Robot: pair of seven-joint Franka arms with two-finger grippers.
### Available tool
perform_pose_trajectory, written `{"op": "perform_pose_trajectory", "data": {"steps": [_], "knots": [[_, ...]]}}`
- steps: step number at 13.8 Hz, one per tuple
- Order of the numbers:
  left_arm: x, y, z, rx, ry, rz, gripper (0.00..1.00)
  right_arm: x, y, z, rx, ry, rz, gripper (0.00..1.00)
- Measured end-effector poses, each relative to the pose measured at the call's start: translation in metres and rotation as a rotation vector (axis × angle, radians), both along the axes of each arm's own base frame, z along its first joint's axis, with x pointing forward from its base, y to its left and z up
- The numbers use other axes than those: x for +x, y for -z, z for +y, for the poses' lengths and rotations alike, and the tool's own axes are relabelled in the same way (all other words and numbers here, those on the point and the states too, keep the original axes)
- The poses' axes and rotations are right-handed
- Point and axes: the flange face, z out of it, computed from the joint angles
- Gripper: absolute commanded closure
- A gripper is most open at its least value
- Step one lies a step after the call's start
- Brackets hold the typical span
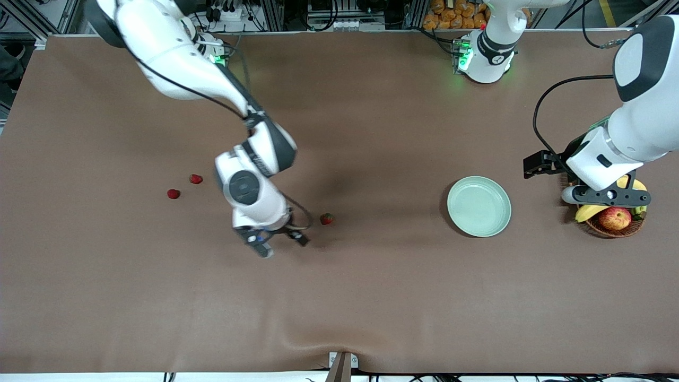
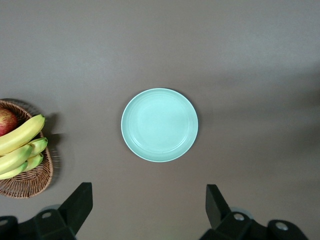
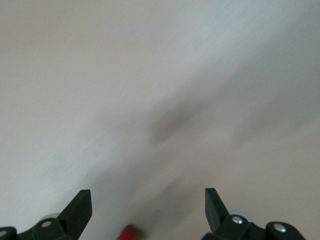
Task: Collect all strawberries into plate
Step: 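Grasp a second strawberry with the right gripper while the left gripper reaches the first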
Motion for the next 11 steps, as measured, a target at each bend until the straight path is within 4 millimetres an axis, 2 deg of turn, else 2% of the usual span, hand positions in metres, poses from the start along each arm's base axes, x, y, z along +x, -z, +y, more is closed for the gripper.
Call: {"op": "perform_pose_trajectory", "data": {"steps": [2,4,7,9,11], "knots": [[0.001,0.006,-0.006,-0.001,0.009,0.011,0.0,0.013,-0.013,-0.062,-0.027,-0.038,0.034,0.0],[0.001,0.017,-0.028,-0.005,-0.024,0.033,0.0,0.014,-0.017,-0.127,-0.041,-0.094,0.058,0.0],[-0.01,0.029,-0.086,0.009,-0.052,0.056,0.0,-0.008,-0.006,-0.221,-0.046,-0.198,0.123,0.0],[-0.021,0.041,-0.131,-0.005,-0.011,0.076,0.0,-0.028,0.004,-0.267,-0.039,-0.248,0.165,0.0],[-0.025,0.059,-0.171,-0.059,0.017,0.087,0.0,-0.047,0.013,-0.304,-0.025,-0.287,0.197,0.0]]}}
